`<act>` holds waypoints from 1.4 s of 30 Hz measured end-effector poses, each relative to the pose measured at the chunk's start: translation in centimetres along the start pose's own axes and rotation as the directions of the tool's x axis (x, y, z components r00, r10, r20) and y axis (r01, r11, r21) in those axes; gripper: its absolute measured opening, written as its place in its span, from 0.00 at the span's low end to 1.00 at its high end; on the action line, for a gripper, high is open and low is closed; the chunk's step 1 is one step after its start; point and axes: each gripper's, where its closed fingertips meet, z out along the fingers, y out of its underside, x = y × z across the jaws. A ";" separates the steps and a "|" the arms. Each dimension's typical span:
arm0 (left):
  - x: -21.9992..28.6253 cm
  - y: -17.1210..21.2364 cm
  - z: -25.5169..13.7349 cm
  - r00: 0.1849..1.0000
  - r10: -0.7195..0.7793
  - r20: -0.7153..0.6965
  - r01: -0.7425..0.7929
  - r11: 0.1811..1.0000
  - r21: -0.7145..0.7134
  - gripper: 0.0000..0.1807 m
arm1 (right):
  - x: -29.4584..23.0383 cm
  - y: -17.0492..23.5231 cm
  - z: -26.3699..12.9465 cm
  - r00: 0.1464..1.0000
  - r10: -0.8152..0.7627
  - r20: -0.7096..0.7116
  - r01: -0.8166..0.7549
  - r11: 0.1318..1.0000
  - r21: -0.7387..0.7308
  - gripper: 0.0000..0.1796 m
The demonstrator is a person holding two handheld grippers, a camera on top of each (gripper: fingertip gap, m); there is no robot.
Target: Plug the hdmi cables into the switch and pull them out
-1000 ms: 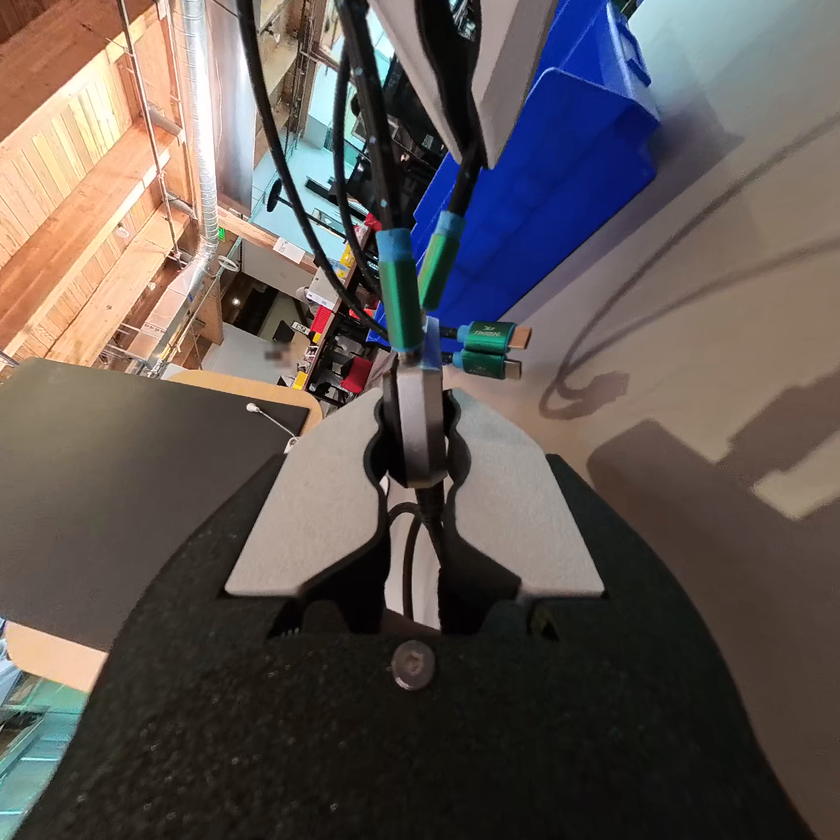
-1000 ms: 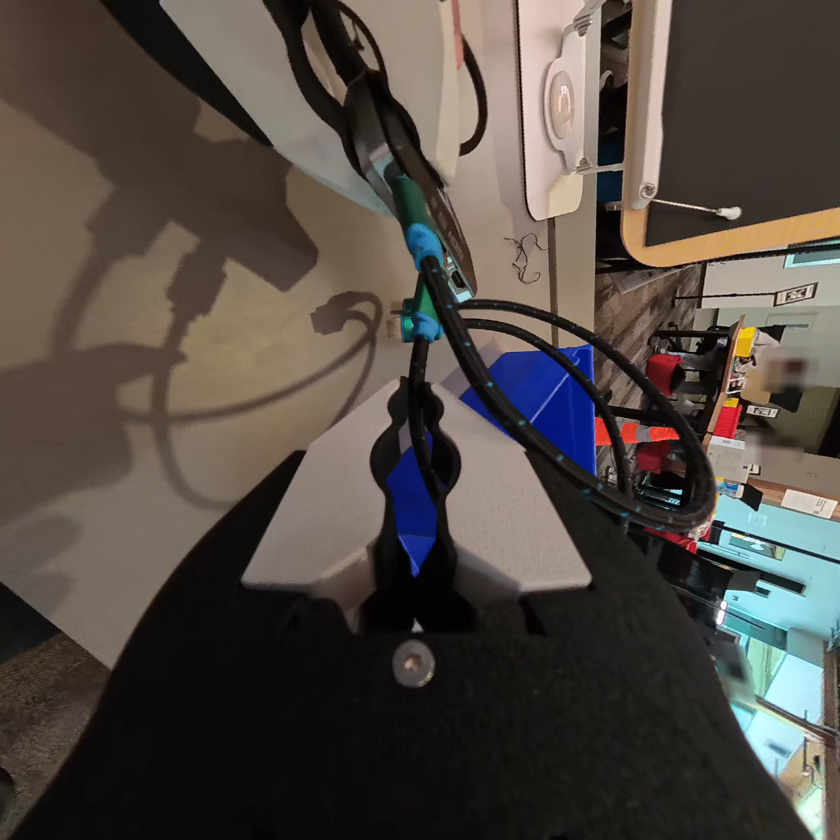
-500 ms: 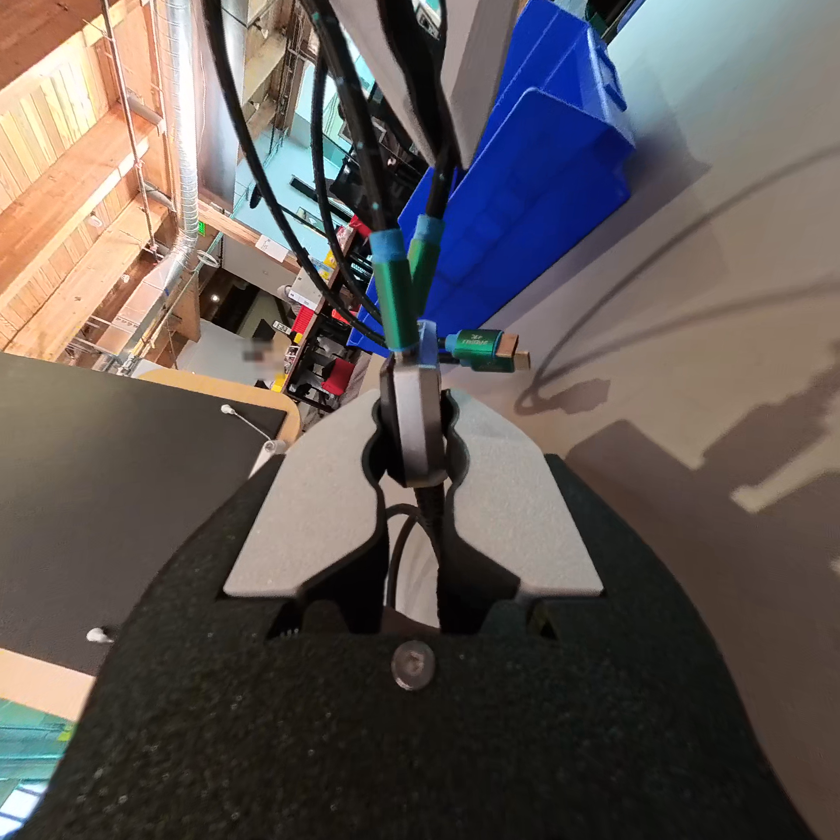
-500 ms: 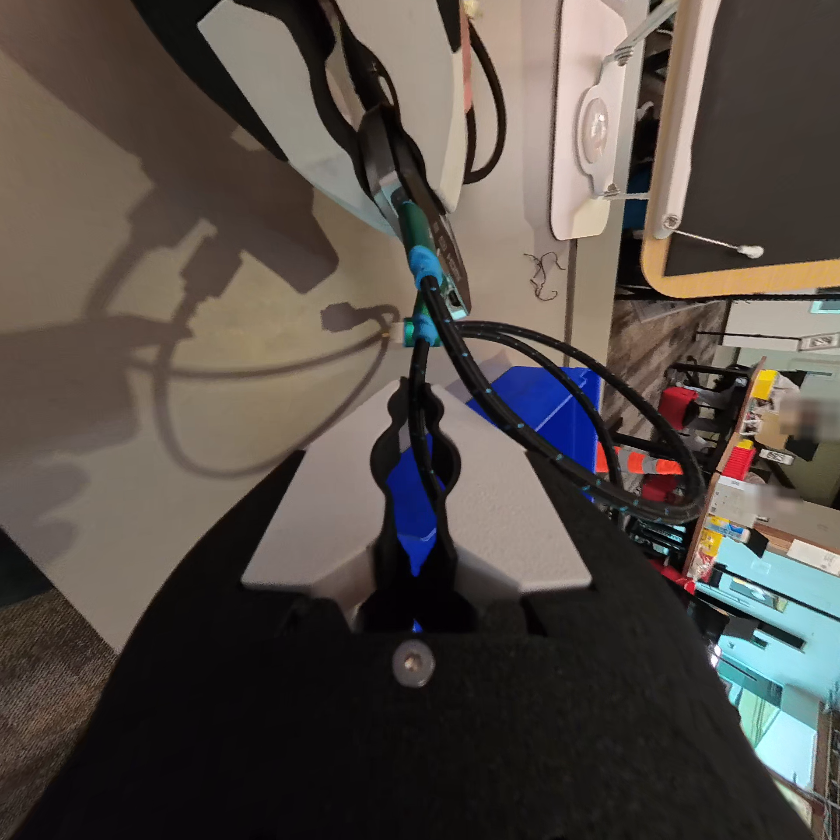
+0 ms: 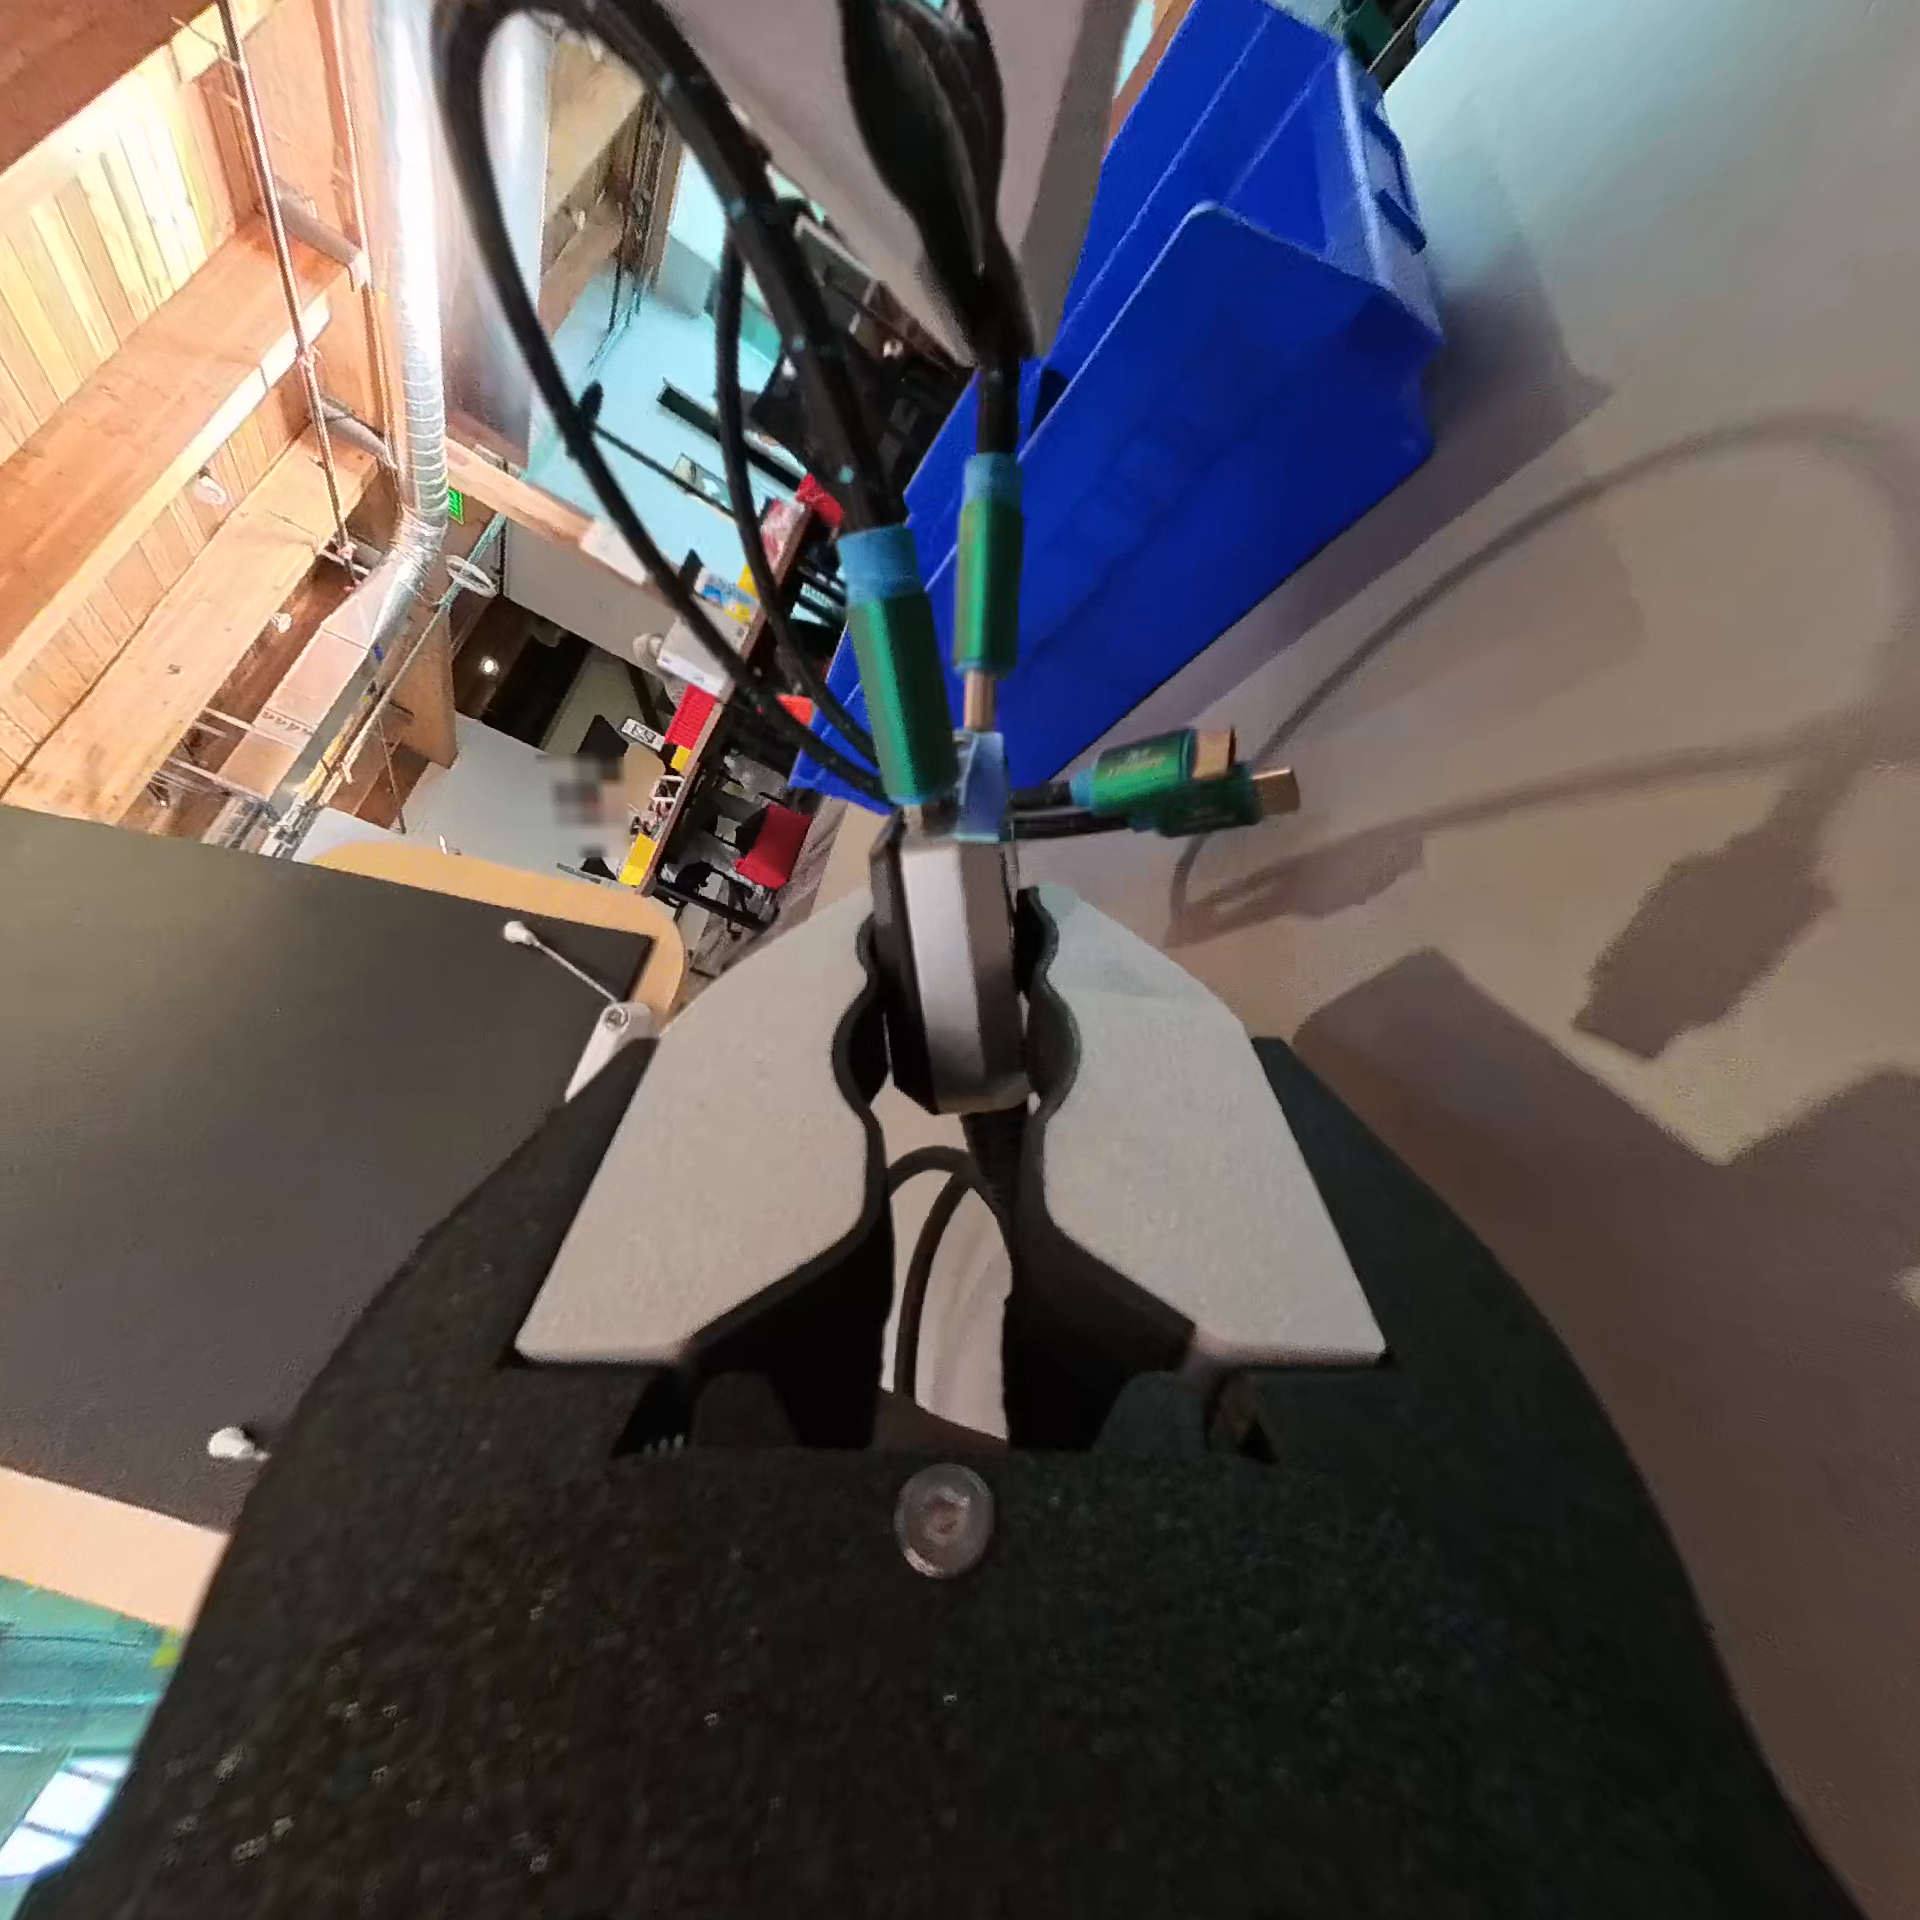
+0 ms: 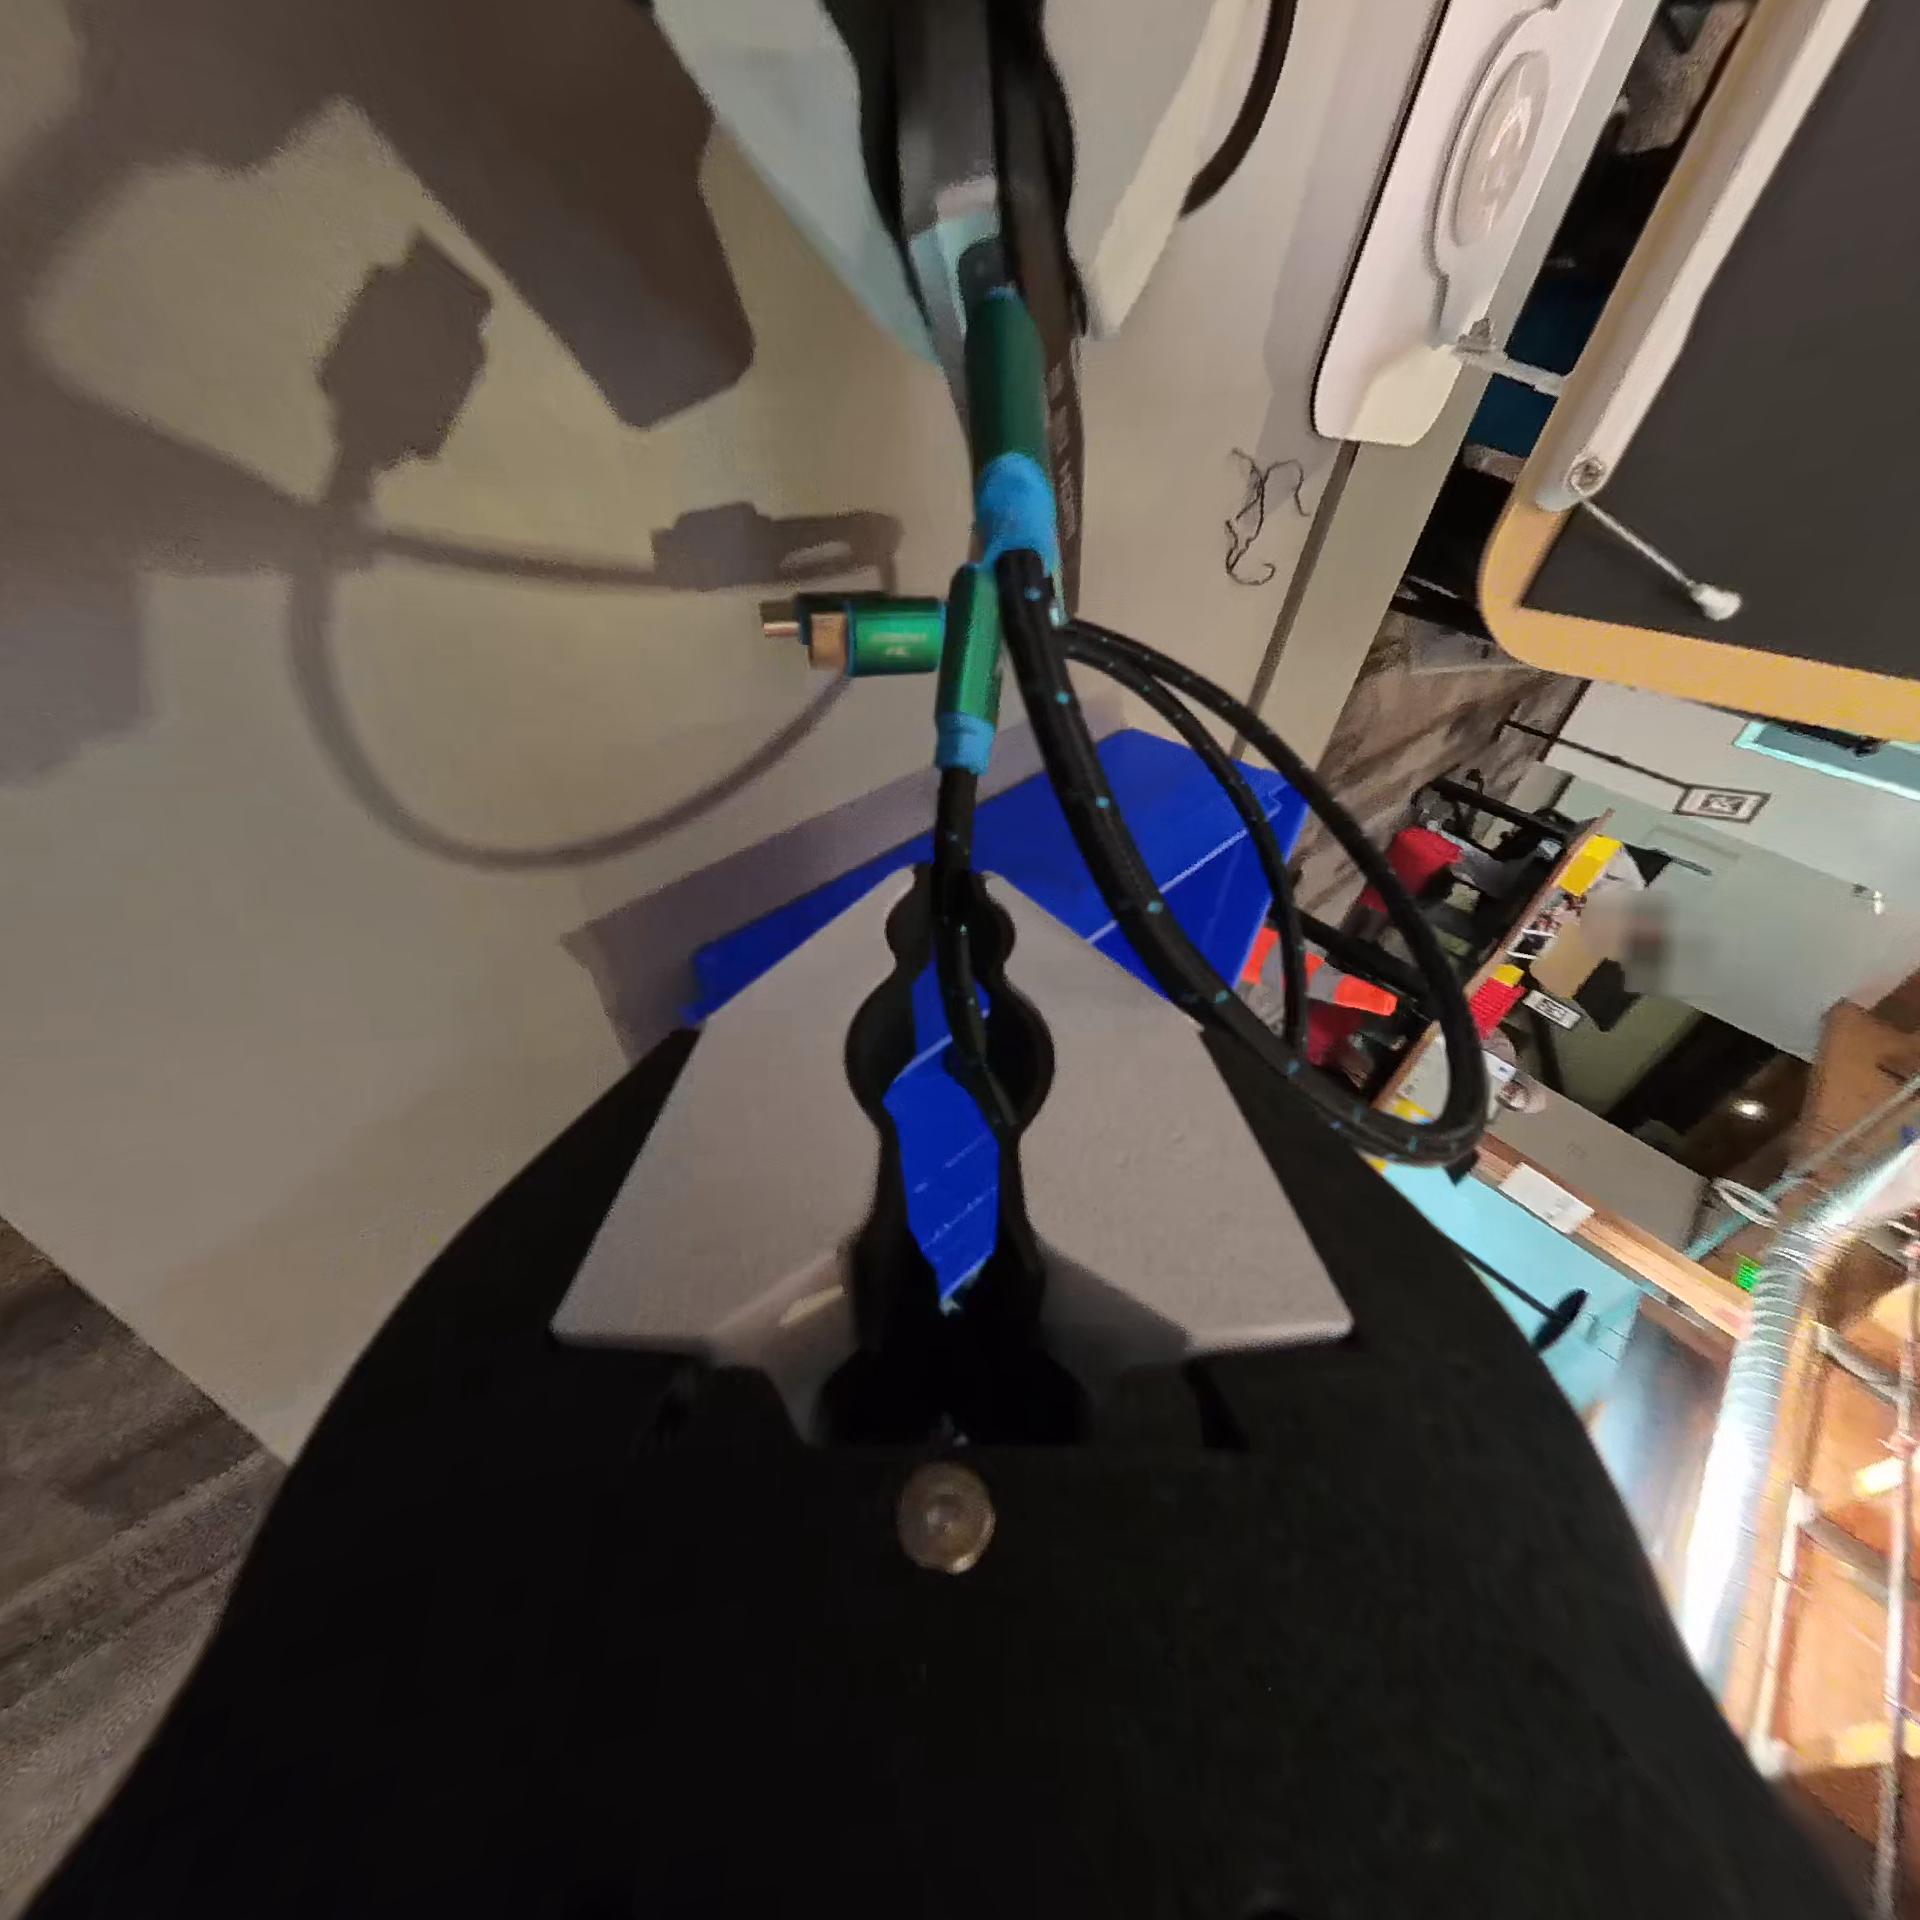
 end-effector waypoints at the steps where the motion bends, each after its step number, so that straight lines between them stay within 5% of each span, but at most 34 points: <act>1: -0.1 0.2 0.0 1.000 -0.003 -0.001 0.003 1.000 -0.010 0.12 | 0.0 0.2 0.3 1.000 -0.010 -0.002 0.010 1.000 -0.019 0.03; 26: 0.0 -0.1 0.1 0.984 -0.167 -0.055 0.168 0.986 0.020 0.12 | 1.2 0.9 1.9 0.999 0.031 -0.024 -0.031 0.999 -0.028 0.03; 33: -2.1 0.7 -0.4 0.916 -0.393 -0.082 0.398 0.916 0.055 0.12 | 1.8 2.0 2.7 0.997 0.076 -0.006 -0.076 0.997 0.015 0.03; 42: -1.5 0.2 -0.6 0.909 -0.393 -0.143 0.405 0.912 0.067 0.12 | 2.8 0.5 1.8 0.999 0.029 0.042 -0.032 0.997 0.071 0.04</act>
